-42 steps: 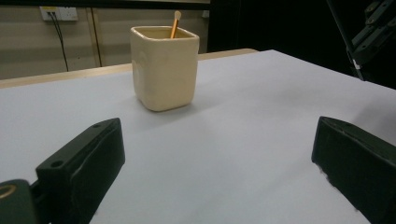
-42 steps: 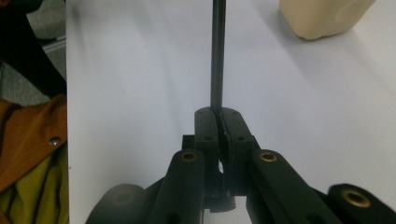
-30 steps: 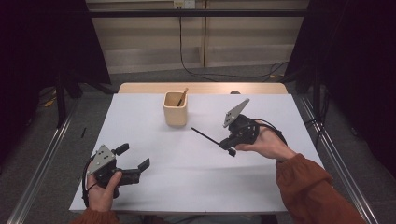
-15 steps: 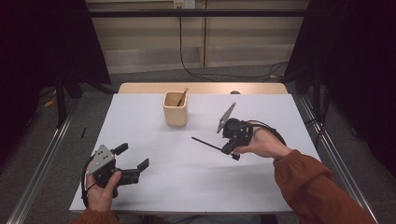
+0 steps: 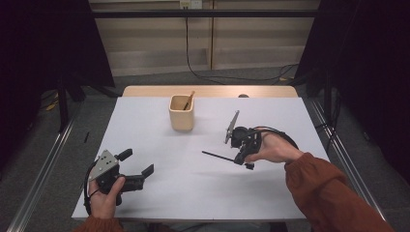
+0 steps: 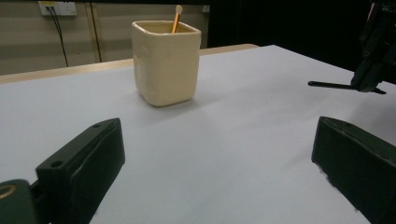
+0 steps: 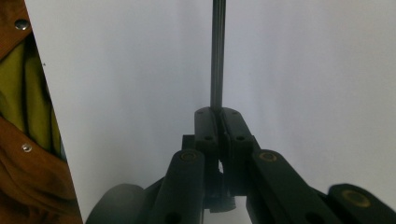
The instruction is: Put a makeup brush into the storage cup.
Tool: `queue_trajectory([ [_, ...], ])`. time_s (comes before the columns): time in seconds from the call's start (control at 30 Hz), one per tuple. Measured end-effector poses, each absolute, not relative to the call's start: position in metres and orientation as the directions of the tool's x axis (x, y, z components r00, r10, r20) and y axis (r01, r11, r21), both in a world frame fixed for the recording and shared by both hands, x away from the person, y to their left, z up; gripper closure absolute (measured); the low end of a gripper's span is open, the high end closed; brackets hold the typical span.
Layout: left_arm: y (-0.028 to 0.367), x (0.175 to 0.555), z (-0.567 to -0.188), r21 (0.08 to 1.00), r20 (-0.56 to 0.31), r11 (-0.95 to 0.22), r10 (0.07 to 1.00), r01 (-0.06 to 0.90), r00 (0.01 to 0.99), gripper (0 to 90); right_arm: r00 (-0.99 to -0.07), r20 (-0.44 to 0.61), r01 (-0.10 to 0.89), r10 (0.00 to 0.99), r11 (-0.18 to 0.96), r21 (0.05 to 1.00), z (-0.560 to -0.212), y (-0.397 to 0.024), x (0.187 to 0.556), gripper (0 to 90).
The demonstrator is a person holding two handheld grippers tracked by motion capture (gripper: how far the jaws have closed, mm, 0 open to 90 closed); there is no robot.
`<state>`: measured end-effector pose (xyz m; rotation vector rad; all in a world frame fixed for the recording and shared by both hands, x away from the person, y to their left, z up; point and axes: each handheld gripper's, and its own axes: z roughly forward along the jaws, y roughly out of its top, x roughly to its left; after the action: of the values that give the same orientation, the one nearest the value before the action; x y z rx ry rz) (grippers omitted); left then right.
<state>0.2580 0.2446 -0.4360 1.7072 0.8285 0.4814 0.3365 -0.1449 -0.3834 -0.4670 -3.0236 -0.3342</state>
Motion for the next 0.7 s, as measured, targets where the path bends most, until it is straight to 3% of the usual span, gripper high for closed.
queue_trajectory([
  [0.7,0.2373,0.2560,-0.4278,0.949,-0.112,-0.129,0.719,0.289,0.686,2.6,-0.956,0.128,0.284,0.263,0.941,0.185,-0.3882,-0.1387,0.3355,86.4],
])
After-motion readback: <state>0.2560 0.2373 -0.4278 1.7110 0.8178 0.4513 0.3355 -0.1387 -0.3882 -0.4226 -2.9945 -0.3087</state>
